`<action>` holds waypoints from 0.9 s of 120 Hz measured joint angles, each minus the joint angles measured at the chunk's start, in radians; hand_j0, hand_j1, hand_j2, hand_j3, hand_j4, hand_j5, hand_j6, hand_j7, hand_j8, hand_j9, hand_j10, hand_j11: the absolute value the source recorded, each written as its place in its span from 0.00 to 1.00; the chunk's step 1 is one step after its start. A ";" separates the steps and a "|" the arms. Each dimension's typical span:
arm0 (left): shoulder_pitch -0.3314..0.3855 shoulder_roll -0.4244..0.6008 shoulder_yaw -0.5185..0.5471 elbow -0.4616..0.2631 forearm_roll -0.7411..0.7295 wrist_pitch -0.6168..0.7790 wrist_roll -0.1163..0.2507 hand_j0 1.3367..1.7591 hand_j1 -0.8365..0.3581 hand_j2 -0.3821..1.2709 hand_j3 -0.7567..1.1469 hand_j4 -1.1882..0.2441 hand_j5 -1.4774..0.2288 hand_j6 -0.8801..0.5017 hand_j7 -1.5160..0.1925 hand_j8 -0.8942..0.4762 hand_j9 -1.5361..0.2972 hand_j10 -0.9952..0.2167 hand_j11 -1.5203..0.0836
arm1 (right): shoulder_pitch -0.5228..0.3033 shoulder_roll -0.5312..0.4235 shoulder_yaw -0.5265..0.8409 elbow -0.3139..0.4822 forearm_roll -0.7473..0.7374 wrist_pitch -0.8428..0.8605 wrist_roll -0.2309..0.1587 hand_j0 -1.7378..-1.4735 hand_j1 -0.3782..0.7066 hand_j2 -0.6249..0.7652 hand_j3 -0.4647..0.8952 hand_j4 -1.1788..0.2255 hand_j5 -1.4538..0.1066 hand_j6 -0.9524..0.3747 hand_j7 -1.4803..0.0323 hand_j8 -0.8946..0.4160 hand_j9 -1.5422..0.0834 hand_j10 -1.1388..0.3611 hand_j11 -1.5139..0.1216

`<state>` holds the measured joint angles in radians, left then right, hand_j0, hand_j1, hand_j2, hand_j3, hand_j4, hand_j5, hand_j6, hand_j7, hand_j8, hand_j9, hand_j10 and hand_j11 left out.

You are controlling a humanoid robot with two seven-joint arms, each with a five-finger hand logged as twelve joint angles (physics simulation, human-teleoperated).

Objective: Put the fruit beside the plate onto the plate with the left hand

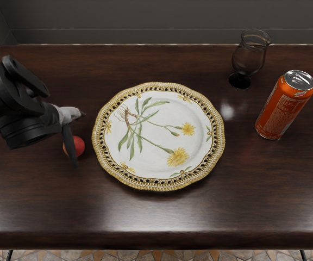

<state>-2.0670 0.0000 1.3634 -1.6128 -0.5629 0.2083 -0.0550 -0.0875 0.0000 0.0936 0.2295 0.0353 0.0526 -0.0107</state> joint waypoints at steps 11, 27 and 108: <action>0.030 0.000 -0.001 -0.003 -0.004 0.076 0.000 0.76 0.99 0.23 0.40 0.82 0.86 0.63 0.88 0.65 0.83 0.82 0.94 | 0.000 0.000 0.000 0.000 0.000 0.000 0.000 0.30 0.04 0.45 0.34 0.83 0.92 0.71 0.97 0.67 0.94 0.75 0.91; 0.075 0.000 -0.007 -0.002 -0.006 0.118 -0.005 0.76 0.98 0.23 0.40 0.82 0.86 0.63 0.88 0.65 0.83 0.81 0.94 | 0.000 0.000 0.000 0.000 0.000 0.000 0.000 0.30 0.04 0.45 0.34 0.83 0.92 0.71 0.97 0.67 0.94 0.75 0.91; 0.092 0.000 -0.105 -0.037 -0.035 0.320 -0.015 0.76 0.83 0.25 0.40 0.71 0.74 0.52 0.76 0.53 0.72 0.68 0.81 | 0.000 0.000 0.000 0.000 0.000 0.000 0.000 0.30 0.04 0.45 0.34 0.83 0.92 0.71 0.97 0.67 0.94 0.75 0.91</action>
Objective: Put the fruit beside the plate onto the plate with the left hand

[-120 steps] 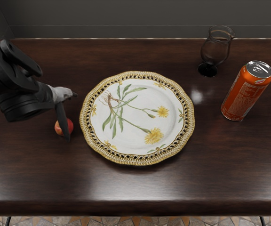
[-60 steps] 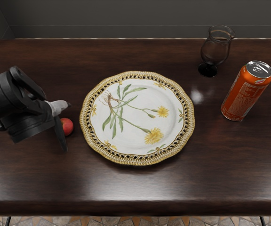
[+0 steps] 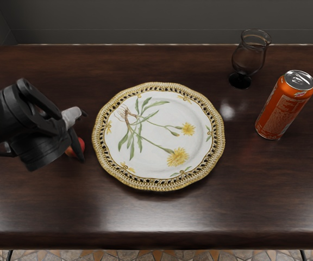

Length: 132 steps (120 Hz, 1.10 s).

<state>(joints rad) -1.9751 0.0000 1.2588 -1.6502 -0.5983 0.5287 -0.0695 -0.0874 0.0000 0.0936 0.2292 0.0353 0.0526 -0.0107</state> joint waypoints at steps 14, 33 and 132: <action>0.008 0.000 -0.016 -0.021 -0.003 0.023 -0.001 0.76 0.76 0.26 0.40 0.67 0.69 0.47 0.71 0.48 0.67 0.63 0.76 | 0.000 0.000 0.000 0.000 0.000 0.000 0.000 0.30 0.04 0.45 0.34 0.83 0.92 0.71 0.97 0.67 0.94 0.75 0.91; 0.011 0.000 -0.008 -0.025 -0.008 0.032 -0.002 0.76 0.70 0.27 0.40 0.63 0.65 0.43 0.67 0.44 0.63 0.58 0.71 | 0.000 0.000 0.000 0.000 0.000 0.000 0.000 0.30 0.04 0.45 0.34 0.83 0.92 0.71 0.97 0.67 0.94 0.75 0.91; 0.056 0.000 0.048 -0.007 -0.060 -0.094 -0.023 0.76 0.32 0.36 0.40 0.38 0.37 0.75 0.24 0.75 0.21 0.39 0.35 | 0.000 0.000 0.000 0.000 0.000 0.000 0.000 0.30 0.04 0.45 0.34 0.83 0.92 0.71 0.97 0.67 0.94 0.75 0.91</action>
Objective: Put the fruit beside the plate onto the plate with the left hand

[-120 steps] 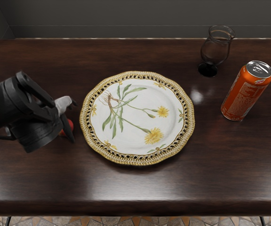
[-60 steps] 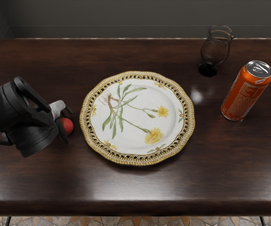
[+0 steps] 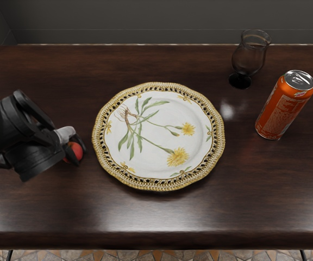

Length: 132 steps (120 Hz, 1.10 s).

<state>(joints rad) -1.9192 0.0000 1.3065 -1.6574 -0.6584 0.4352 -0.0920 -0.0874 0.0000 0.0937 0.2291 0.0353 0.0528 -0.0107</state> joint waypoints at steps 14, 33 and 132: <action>-0.088 0.000 0.029 -0.003 -0.005 -0.026 0.002 0.75 0.33 0.42 0.40 0.38 0.29 0.50 0.23 0.52 0.21 0.39 0.30 | 0.000 0.000 0.000 0.000 0.000 0.000 0.000 0.30 0.04 0.45 0.34 0.83 0.92 0.71 0.97 0.67 0.94 0.75 0.91; -0.227 0.039 0.074 -0.004 -0.004 -0.042 0.002 0.74 0.37 0.41 0.40 0.34 0.23 0.43 0.21 0.46 0.19 0.35 0.25 | 0.000 0.000 0.000 0.000 0.000 0.000 0.000 0.30 0.04 0.45 0.34 0.83 0.92 0.71 0.97 0.67 0.94 0.75 0.91; -0.101 0.437 -0.331 0.210 0.172 -0.446 0.149 0.75 0.86 0.28 0.40 0.75 0.73 0.59 0.75 0.61 0.71 0.73 0.81 | 0.000 0.000 0.000 0.000 0.000 0.000 0.000 0.30 0.04 0.45 0.34 0.83 0.92 0.71 0.97 0.67 0.94 0.75 0.91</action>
<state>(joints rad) -2.0198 0.4366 0.9757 -1.4474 -0.4861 -0.0107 0.0572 -0.0875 0.0000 0.0935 0.2294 0.0353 0.0529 -0.0107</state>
